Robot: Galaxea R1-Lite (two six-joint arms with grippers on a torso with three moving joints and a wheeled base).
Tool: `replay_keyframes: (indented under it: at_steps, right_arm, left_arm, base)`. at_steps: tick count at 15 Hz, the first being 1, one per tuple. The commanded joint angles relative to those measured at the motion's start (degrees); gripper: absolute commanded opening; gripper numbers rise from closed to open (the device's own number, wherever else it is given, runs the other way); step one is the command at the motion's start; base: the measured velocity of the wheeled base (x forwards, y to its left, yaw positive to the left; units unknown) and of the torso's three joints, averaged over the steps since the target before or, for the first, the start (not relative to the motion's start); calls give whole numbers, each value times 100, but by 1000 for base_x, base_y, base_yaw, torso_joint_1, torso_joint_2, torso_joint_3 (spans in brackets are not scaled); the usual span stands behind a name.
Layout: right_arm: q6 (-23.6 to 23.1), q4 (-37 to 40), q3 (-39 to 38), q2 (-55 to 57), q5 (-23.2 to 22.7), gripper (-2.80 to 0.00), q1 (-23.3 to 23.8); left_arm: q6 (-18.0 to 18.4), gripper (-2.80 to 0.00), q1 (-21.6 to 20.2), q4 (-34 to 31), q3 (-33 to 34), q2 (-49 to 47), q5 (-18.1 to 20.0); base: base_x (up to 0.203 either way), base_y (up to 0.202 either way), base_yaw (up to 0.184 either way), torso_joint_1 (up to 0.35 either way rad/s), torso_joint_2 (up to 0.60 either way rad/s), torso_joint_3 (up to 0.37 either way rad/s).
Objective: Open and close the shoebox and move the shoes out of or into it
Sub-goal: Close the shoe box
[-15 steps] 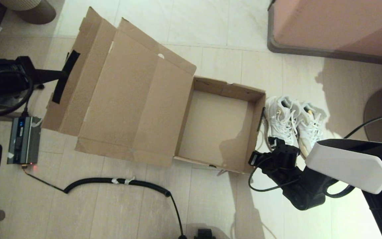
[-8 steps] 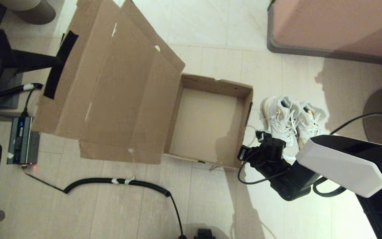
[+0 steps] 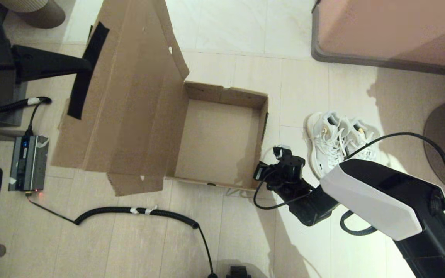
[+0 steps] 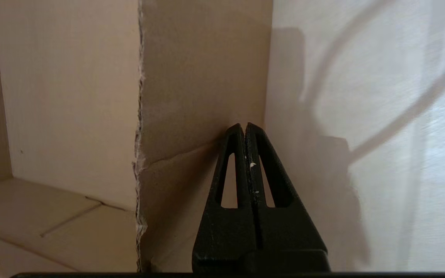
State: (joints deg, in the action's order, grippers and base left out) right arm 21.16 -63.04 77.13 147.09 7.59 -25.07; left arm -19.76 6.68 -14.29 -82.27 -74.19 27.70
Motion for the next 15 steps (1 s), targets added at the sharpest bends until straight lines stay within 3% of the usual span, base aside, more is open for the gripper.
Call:
replay_keyframes:
  at_steps: [1, 5, 9, 10, 15]
  right_arm:
    - [11, -42, 40, 91, 10, -280, -201]
    - [-24, 134, 179, 100, 32, -280, -482]
    - [-24, 160, 232, 117, 32, -280, -482]
    - [-24, 160, 232, 120, 32, -280, -482]
    - [-84, 160, 85, 121, 216, -280, -452]
  left_arm:
    - [-118, -280, 587, 22, 40, -13, -233]
    - [-644, -280, 1709, 72, 79, -247, -845]
    - [-704, -280, 1969, 84, 247, -333, -957]
    - [-704, 0, 1969, 84, 260, -333, -951]
    - [-722, 0, 1951, 107, 506, -267, -960]
  base:
    - [0, 0, 0, 0, 0, 0]
    - [0, 0, 0, 0, 0, 0]
    - [0, 0, 0, 0, 0, 0]
    - [0, 0, 0, 0, 0, 0]
    - [0, 0, 0, 0, 0, 0]
